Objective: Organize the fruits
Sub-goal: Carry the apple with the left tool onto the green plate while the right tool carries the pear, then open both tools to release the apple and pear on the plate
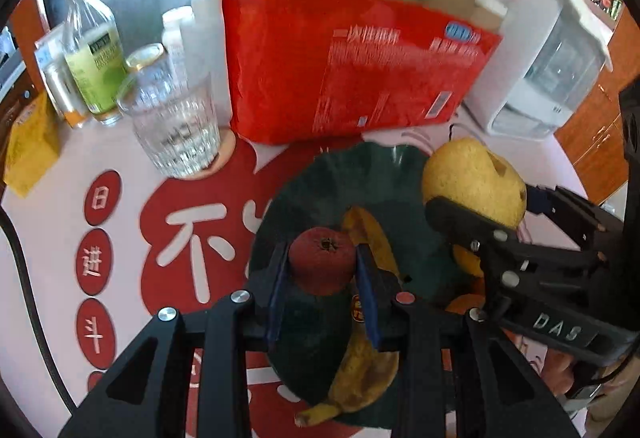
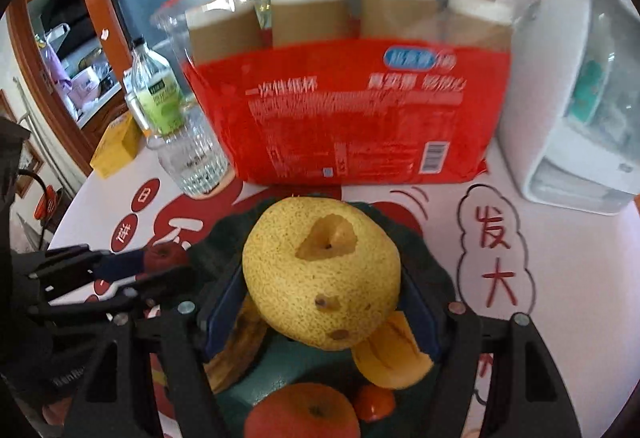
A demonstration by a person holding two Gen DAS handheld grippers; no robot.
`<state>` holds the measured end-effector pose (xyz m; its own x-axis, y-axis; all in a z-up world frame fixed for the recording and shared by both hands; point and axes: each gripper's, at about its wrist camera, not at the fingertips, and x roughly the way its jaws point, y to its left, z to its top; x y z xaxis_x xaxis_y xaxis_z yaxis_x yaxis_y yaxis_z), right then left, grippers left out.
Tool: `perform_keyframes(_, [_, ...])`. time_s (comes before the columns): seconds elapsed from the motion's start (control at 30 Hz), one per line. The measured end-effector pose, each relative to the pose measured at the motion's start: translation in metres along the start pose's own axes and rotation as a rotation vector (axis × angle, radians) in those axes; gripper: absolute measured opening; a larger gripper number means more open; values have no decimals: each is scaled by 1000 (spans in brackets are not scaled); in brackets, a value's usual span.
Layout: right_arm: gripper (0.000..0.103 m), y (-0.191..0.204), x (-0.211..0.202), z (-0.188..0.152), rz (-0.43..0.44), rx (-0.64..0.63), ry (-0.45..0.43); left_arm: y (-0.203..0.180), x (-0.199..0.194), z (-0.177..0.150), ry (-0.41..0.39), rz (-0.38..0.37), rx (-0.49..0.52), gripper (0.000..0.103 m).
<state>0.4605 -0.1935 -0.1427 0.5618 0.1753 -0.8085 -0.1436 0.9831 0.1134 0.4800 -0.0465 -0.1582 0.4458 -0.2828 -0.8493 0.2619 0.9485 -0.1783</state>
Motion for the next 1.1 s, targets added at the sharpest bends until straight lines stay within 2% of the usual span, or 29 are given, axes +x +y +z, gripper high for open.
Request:
perform_keyframes(0.23, [73,-5,29,-4,3,-24,96,-1,25,-7,33,-10,12,31])
perform_keyframes(0.37, [74,-1,34,-7,3,-53,107,5,30,-8,43,-13,-6,32])
perform_keyframes(0.5, [74,6,36,-9,-24,-101,118,10,34,-14,63,-2,-8,42])
perform_keyframes(0.67, [74,2,28,-9,15,-77,107,15,25,-17,43,-30,-30,56])
perform_keyframes(0.73, [74,2,21,-10,14,-77,91,15,19,-17,35,-34,-30,69])
perform_keyframes(0.8, [75,2,15,-9,11,-77,78,14,11,-17,23,-18,-30,77])
perform_keyframes(1.1, [76,10,-24,-13,28,-66,27,9,-29,-23,-4,-20,-19,80])
